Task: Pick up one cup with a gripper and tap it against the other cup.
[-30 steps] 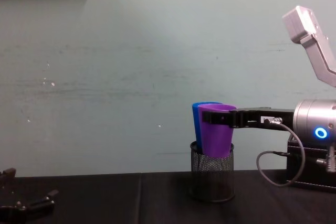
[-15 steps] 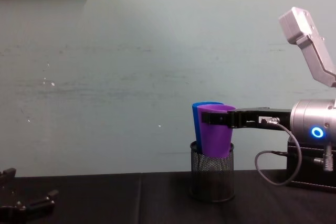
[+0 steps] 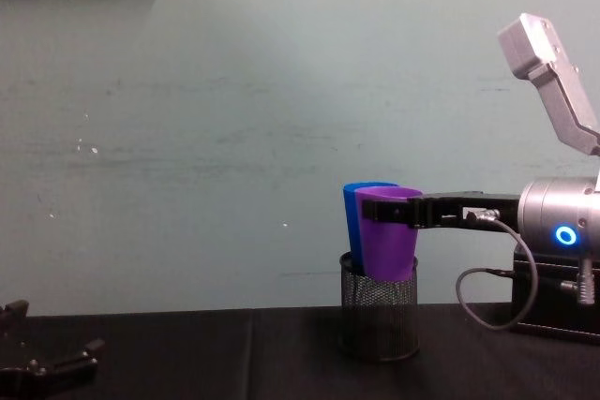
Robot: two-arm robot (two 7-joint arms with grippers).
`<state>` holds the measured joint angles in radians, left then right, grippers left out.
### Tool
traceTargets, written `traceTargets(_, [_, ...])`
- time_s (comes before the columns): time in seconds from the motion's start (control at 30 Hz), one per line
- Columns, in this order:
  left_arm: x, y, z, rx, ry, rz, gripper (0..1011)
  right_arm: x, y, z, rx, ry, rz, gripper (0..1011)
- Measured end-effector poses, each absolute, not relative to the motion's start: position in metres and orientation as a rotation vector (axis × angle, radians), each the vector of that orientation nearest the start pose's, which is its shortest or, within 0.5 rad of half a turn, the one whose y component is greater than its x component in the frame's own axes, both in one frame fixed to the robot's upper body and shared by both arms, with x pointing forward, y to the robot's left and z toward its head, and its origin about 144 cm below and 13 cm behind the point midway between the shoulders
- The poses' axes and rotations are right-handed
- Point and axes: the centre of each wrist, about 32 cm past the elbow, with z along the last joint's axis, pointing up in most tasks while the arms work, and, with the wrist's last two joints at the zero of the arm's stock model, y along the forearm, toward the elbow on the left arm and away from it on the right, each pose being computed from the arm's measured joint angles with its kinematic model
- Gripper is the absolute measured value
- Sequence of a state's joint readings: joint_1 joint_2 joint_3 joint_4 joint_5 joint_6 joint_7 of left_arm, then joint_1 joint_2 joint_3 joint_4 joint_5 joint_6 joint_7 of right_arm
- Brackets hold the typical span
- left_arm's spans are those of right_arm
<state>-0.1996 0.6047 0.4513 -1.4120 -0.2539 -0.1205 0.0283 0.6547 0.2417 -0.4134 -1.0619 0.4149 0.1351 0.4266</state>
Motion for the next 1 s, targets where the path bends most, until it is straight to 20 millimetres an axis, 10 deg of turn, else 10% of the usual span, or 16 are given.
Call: traceTargets(1.0, [0.489,0.310,1.140,0.305,-0.285,1.248,1000,0.649,-0.221,1.227,-0.076,0.058,-0.944,715])
